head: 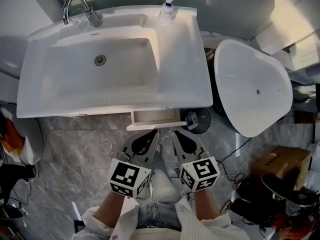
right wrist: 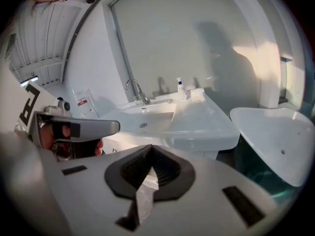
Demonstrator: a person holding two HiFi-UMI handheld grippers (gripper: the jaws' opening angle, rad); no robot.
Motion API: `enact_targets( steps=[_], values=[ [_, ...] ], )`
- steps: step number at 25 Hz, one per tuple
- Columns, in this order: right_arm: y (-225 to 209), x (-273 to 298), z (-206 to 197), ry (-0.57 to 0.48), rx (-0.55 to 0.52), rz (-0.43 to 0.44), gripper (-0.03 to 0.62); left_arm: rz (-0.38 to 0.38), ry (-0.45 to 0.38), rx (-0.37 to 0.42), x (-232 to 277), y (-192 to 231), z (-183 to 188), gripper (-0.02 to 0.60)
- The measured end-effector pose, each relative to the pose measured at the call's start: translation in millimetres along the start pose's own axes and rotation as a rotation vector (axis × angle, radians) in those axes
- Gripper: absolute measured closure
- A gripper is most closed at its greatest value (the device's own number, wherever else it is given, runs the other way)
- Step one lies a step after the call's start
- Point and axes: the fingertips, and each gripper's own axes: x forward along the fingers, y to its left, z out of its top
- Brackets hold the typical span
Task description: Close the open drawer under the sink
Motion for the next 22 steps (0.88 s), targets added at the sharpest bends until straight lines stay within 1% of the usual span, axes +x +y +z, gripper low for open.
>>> enact_targets(
  steps=[4,12,18,22],
  values=[
    [-5,13,-22,0.026,0.016,0.004,0.585,0.034,0.033,-0.01,5,12,-32,0.565],
    [-18,37,-64,0.064,0.048,-0.002,0.585,0.09,0.082,-0.071,13,37,-94,0.566],
    [-20,56,-95,0.091,0.07,0.009,0.585,0.113,0.13,-0.095,22,52,-133,0.565],
    [-25,69,-112,0.111,0.072,0.006,0.585,0.12,0.144,-0.1,31,60,-152,0.566]
  ],
)
